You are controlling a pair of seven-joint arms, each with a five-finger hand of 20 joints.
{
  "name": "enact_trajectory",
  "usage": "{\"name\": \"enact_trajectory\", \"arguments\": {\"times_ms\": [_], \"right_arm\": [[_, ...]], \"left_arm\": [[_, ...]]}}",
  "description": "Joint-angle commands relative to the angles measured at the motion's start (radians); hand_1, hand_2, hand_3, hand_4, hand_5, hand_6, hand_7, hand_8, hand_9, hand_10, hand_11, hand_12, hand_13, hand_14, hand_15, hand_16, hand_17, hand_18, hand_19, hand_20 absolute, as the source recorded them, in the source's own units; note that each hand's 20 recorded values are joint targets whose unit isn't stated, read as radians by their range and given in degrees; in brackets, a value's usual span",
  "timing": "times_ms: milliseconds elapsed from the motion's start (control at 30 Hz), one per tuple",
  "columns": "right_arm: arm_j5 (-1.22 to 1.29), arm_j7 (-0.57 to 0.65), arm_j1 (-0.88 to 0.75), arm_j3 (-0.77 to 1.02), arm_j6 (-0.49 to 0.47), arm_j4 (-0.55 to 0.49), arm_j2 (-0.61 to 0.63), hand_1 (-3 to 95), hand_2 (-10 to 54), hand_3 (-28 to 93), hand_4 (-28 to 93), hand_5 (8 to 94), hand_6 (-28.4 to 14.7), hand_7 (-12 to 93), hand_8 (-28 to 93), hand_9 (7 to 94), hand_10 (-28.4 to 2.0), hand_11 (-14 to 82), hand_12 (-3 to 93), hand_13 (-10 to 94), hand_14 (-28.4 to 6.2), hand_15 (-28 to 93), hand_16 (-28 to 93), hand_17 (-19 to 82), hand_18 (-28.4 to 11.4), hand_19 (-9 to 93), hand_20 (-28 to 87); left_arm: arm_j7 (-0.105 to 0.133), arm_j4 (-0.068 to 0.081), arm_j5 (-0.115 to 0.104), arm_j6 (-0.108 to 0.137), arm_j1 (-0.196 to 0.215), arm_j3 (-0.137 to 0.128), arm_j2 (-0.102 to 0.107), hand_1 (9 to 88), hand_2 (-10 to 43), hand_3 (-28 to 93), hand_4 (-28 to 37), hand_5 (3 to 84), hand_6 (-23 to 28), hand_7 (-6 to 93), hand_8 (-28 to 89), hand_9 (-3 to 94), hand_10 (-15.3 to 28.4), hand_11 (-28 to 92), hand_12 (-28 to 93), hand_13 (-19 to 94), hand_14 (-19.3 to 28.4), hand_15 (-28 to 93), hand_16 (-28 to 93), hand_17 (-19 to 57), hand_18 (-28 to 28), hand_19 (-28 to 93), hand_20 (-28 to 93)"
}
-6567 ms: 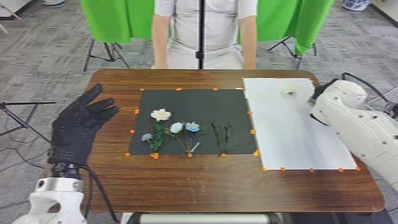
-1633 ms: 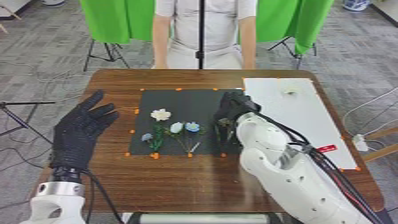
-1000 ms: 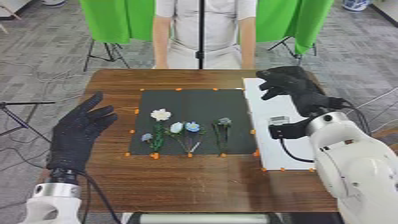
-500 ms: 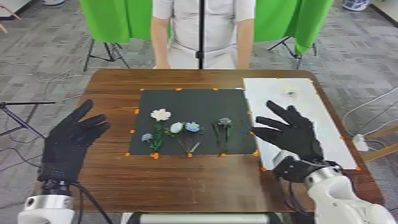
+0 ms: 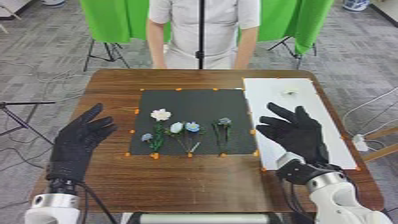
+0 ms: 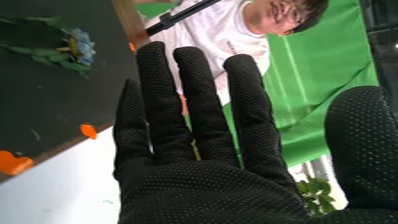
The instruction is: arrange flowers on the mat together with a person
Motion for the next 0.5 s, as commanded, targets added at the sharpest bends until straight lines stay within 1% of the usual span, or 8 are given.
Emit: {"name": "enact_trajectory", "arguments": {"times_ms": [33,100,167,233,300,433,467,500], "right_arm": [[-0.038,0.021,-0.007,0.020,-0.032,-0.005,-0.019,15.9,10.8,73,-27,48.8,-0.5,15,-14,52.1,-17.3,17.2,13.8,41,-18.8,40,12,6,-19.6,44,20],[-0.026,0.015,-0.001,0.015,-0.031,-0.001,-0.025,15.8,10.7,73,-27,47.7,-0.5,15,-14,51.2,-17.0,16.7,13.7,40,-18.9,39,12,6,-19.6,43,20],[-0.031,0.022,0.003,0.015,-0.050,0.004,-0.029,15.8,10.6,73,-27,47.4,-0.6,15,-14,51.0,-16.9,16.4,13.7,40,-19.0,38,12,6,-19.6,43,20],[-0.035,0.025,0.002,0.011,-0.049,0.005,-0.025,15.8,10.6,73,-27,46.9,-0.5,15,-14,50.5,-16.8,16.0,13.6,40,-19.2,38,12,6,-19.6,43,20],[-0.030,0.021,-0.005,0.017,-0.058,0.007,-0.029,15.7,10.6,73,-27,46.6,-0.5,14,-13,50.3,-17.0,15.7,13.6,40,-19.3,37,12,6,-19.7,43,19],[-0.033,0.040,-0.005,0.016,-0.060,0.009,-0.030,15.7,10.5,73,-27,46.3,-0.5,14,-13,50.1,-16.9,15.3,13.7,40,-19.2,37,12,6,-19.7,43,19],[-0.031,0.042,-0.004,0.016,-0.061,0.011,-0.031,15.7,10.5,73,-27,46.4,-0.6,14,-13,50.1,-16.9,15.3,13.7,40,-19.2,37,12,5,-19.8,43,19],[-0.032,0.042,-0.007,0.018,-0.065,0.011,-0.035,15.7,10.5,73,-27,46.4,-0.6,14,-13,50.2,-16.9,15.4,13.8,40,-19.2,37,12,5,-19.8,43,20]], "left_arm": [[-0.029,0.014,-0.010,-0.007,-0.019,0.021,-0.015,24.5,7.7,75,-22.1,41.6,9.0,6.1,-7,41.3,20.4,24,12,31,27.5,54,-7,-2.2,28.2,58,16],[-0.013,0.014,-0.013,0.004,-0.017,0.026,-0.007,24.5,7.6,75,-22.1,41.1,8.7,6.1,-7,41.0,20.3,24,12,31,27.1,53,-7,-2.2,28.1,59,16],[-0.007,0.012,-0.016,0.010,-0.008,0.025,-0.006,24.4,7.6,75,-22.1,40.8,8.5,6.1,-7,40.9,20.2,24,12,31,27.1,53,-6,-2.3,27.8,59,15],[-0.001,0.013,-0.018,0.012,-0.004,0.026,-0.003,24.4,7.5,75,-22.1,40.1,8.2,6.0,-7,40.7,20.0,23,12,31,27.1,53,-6,-2.4,27.7,59,15],[0.002,0.016,-0.017,0.009,-0.003,0.029,-0.002,24.3,7.4,75,-22.2,39.5,8.1,6.0,-7,40.5,19.8,23,12,31,27.0,52,-6,-2.4,27.7,59,14],[-0.015,0.017,-0.014,0.002,-0.005,0.033,-0.011,24.3,7.5,75,-22.4,39.1,8.0,6.1,-7,40.5,19.8,23,12,31,27.1,52,-6,-2.5,27.6,59,14],[-0.013,0.018,-0.015,0.004,-0.007,0.036,-0.008,24.3,7.5,75,-22.4,39.1,8.0,6.1,-7,40.4,19.8,23,12,31,27.1,53,-6,-2.5,27.6,59,14],[-0.017,0.018,-0.013,0.002,-0.009,0.037,-0.009,24.2,7.5,75,-22.4,39.1,8.0,6.1,-7,40.5,19.9,23,12,31,27.2,53,-6,-2.5,27.6,59,14]]}}
